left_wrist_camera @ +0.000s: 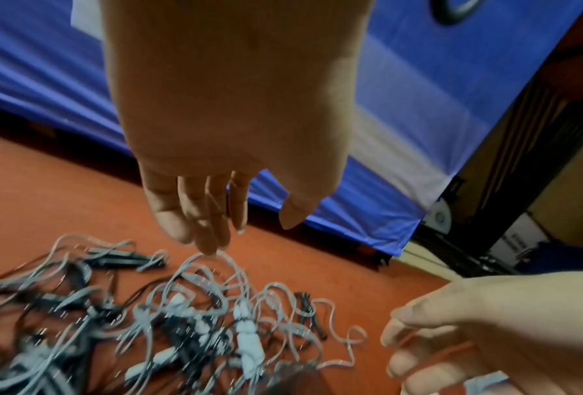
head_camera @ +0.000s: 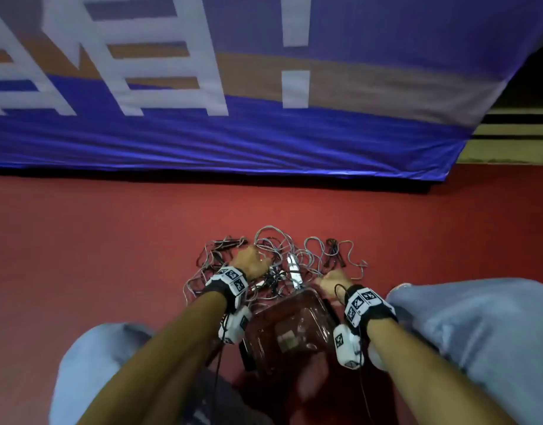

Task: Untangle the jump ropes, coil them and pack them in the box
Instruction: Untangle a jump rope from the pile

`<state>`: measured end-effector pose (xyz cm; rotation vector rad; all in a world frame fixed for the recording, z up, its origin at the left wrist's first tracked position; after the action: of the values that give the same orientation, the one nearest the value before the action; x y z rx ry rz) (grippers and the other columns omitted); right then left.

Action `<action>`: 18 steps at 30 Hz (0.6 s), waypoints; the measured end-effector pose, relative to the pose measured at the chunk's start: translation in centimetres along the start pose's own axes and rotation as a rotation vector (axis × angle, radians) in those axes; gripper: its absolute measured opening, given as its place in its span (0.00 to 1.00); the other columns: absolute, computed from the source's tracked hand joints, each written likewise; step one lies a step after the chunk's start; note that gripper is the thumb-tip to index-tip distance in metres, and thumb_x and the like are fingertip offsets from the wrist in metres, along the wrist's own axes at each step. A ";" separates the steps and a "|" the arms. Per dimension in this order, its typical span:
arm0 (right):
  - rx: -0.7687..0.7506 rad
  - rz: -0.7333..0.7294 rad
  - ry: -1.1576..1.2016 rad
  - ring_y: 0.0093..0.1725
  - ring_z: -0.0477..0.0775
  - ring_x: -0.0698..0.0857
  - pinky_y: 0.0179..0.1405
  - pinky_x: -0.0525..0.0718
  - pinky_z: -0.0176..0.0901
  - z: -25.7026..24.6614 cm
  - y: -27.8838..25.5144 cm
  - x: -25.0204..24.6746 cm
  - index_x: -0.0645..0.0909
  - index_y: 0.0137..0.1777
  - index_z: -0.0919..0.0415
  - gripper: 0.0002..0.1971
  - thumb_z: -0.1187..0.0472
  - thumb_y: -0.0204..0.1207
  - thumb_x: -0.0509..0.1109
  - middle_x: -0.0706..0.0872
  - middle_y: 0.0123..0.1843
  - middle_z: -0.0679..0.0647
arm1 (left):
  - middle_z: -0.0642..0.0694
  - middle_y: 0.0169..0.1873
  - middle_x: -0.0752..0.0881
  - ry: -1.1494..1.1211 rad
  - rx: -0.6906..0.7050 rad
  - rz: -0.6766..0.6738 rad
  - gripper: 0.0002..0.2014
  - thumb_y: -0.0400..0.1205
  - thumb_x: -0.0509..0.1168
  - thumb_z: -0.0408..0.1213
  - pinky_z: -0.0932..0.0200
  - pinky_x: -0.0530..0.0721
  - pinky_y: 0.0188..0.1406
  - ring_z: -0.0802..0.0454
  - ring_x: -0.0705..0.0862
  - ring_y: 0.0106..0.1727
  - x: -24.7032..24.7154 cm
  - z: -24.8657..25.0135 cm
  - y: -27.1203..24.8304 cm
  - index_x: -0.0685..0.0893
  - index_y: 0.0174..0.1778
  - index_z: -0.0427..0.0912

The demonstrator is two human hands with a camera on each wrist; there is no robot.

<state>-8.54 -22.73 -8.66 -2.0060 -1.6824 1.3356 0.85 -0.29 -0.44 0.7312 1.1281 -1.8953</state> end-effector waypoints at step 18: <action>-0.145 -0.134 -0.464 0.69 0.64 0.85 0.69 0.81 0.47 0.8 17.3 8.7 0.86 0.70 0.64 0.18 0.57 0.84 0.69 0.87 0.69 0.63 | 0.29 0.57 0.87 0.028 0.002 -0.170 0.20 0.85 0.63 0.48 0.47 0.82 0.53 0.30 0.86 0.60 14.7 -9.0 10.3 0.78 0.65 0.34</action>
<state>2.17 -21.23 -24.71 -1.7000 -2.1195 1.7745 2.75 -0.17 -20.39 0.6831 1.2397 -2.0326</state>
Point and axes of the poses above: each hand's wrist, its own y-axis towards the middle knuckle, its own x-axis out of the palm, z = x × y, the point moved 1 cm from there along y, towards the middle knuckle
